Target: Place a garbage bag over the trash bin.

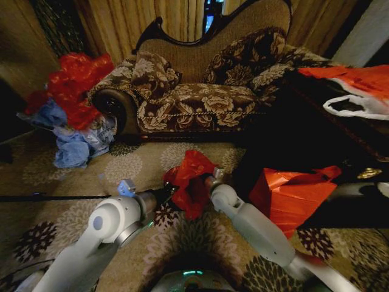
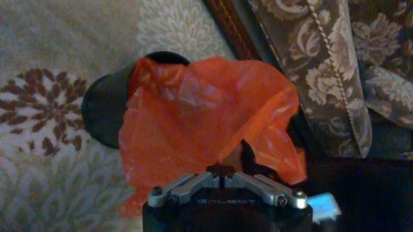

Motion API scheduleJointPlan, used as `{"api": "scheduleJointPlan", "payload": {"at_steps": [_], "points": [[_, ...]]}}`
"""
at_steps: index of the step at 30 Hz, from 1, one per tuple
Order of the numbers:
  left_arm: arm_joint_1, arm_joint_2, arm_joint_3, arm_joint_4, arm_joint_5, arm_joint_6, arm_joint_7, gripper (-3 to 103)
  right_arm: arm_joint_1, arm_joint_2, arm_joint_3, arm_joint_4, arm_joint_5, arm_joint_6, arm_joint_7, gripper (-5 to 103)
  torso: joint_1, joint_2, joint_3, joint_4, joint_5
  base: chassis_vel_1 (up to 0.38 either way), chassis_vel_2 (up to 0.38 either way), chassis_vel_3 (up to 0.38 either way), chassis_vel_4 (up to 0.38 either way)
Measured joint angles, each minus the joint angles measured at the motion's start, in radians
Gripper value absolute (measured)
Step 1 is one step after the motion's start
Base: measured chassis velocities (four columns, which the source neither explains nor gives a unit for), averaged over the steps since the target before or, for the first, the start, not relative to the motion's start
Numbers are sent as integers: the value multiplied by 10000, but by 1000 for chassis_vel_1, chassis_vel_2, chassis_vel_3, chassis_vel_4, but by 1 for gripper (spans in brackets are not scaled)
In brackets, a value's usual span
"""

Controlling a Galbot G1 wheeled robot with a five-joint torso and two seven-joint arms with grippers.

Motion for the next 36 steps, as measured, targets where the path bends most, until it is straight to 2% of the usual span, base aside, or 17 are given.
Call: {"api": "scheduleJointPlan", "payload": {"at_steps": [4,8,14,21,29,36], "points": [[127,-38,-323,-61,-180,0,-1,0,827,423,-946,-943,257,-193,148,0,0,1,0,2,-1,0,0,0,0],[90,-43,-511,-63,-340,0,-6,0,1199,430,-1472,-1148,408,-371,209,0,0,1,0,2,0,0,0,0,0],[-511,28,-1055,23,-893,-110,-164,0,1995,221,-2756,-1160,1259,-1098,438,0,0,1,0,-1,2,0,0,0,0],[-1324,34,-1112,510,-991,-297,-315,0,2322,516,-3048,-1848,1392,-1138,313,0,0,1,0,1,0,0,0,0,0],[-2527,-226,-558,1504,-942,-350,-439,0,2412,727,-3108,-2647,1321,-1127,-63,0,1,0,1,0,2,0,0,0,0],[-3269,-754,17,2731,-496,-306,-535,0,2592,1064,-3151,-3007,1500,-1328,-116,0,1,0,1,0,1,0,0,0,0]]}}
